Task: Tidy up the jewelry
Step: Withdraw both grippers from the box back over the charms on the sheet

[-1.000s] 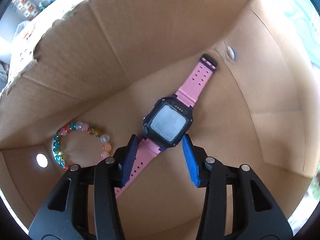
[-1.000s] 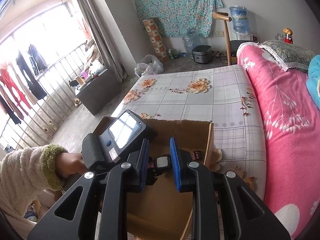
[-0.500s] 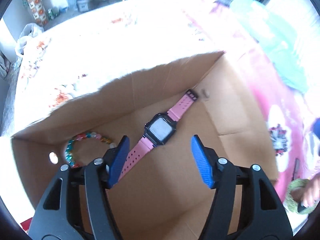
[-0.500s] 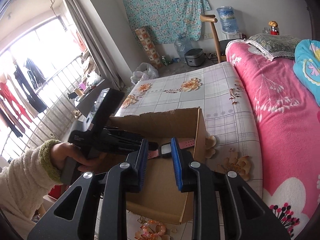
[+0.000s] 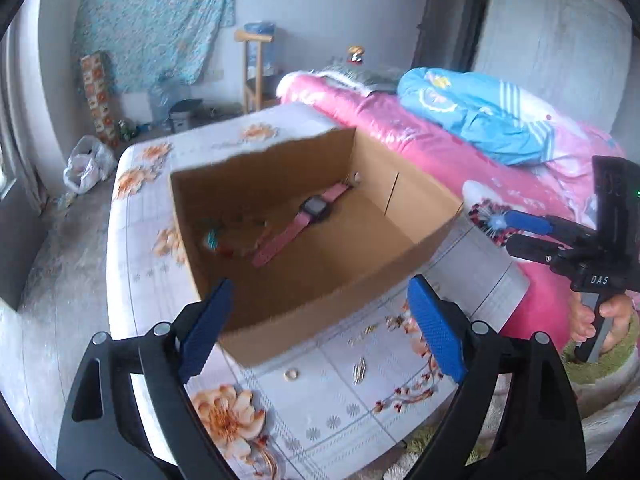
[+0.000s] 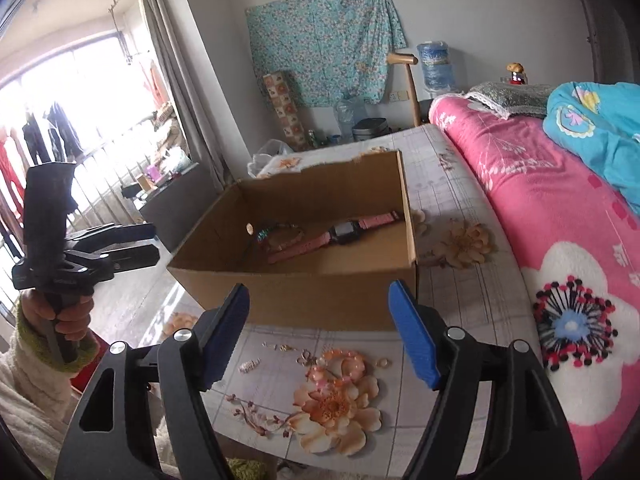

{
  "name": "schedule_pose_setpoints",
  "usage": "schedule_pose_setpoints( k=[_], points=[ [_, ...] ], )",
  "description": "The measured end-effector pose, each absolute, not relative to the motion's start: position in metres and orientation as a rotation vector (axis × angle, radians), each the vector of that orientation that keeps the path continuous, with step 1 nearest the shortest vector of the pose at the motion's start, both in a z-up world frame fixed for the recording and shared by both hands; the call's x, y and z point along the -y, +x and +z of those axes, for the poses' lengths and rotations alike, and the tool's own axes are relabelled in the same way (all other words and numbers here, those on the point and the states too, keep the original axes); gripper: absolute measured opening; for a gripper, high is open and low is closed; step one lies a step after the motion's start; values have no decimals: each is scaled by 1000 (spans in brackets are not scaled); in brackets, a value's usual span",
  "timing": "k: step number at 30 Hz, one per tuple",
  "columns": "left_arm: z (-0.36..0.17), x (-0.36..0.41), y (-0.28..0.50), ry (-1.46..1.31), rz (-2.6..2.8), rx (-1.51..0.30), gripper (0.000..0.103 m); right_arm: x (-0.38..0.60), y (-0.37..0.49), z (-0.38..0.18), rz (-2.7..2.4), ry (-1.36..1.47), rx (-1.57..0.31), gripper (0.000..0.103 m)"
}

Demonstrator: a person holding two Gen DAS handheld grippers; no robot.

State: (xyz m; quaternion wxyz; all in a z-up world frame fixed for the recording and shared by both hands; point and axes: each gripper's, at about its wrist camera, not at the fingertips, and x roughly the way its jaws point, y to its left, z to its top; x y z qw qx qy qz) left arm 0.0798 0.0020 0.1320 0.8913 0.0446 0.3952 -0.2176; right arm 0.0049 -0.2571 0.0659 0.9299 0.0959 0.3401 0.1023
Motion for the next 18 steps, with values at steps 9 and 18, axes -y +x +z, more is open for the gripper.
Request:
schedule_pose_setpoints(
  k=[9,18],
  points=[
    [5,-14,63,52,-282,-1046,85,222,-9,-4,12,30,-900,92],
    [-13,-17,56,131,-232,-1005,95,205,-32,34,-116,-208,-690,97]
  ],
)
